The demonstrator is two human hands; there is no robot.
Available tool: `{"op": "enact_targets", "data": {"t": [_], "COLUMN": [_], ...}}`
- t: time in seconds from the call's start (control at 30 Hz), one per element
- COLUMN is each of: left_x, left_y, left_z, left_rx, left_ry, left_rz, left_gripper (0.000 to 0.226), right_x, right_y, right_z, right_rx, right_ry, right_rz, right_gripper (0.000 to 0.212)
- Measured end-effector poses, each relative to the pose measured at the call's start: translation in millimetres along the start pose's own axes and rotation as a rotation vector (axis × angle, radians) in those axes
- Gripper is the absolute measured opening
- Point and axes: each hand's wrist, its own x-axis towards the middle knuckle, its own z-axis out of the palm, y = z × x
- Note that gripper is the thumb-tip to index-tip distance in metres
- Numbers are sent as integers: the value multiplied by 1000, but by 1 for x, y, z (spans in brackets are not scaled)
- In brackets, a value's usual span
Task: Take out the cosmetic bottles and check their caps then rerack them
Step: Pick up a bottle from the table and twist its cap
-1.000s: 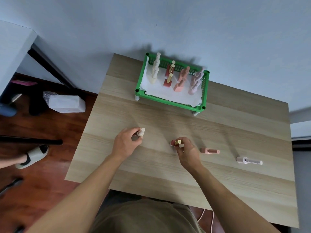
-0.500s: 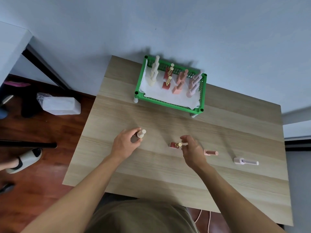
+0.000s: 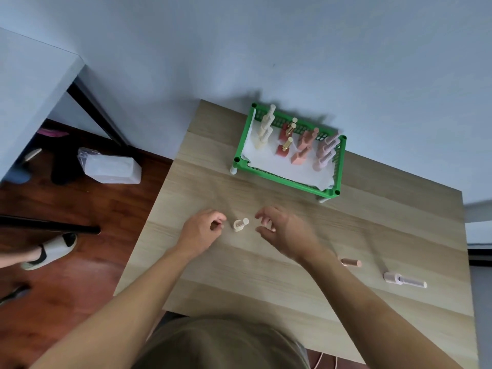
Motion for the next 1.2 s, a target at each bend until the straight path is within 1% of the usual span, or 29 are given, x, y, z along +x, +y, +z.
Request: {"op": "enact_targets", "data": {"t": [0.07, 0.13, 0.23, 0.43, 0.67, 0.9, 1.07, 1.2], "left_x": [-1, -1, -1, 5, 11, 6, 3, -2], "left_y": [1, 3, 9, 20, 25, 30, 32, 36], "left_z": [0, 3, 11, 25, 26, 15, 9, 7], "left_rx": [6, 19, 40, 60, 51, -43, -162, -205], "left_ry": [-38, -61, -68, -4, 33, 24, 29, 52], "left_rz": [-5, 24, 51, 25, 15, 53, 60, 55], "left_gripper": [22, 29, 40, 49, 42, 33, 39, 33], "right_x": [6, 9, 12, 13, 14, 19, 23, 25], "right_y": [-8, -12, -14, -17, -13, -5, -1, -1], "right_z": [7, 12, 18, 19, 9, -6, -17, -23], "right_rx": [3, 24, 44, 67, 55, 37, 11, 13], "right_ry": [-39, -34, 1, 21, 26, 71, 71, 60], "right_rz": [1, -2, -6, 10, 10, -22, -33, -49], "right_gripper": [33, 35, 31, 21, 20, 18, 19, 21]}}
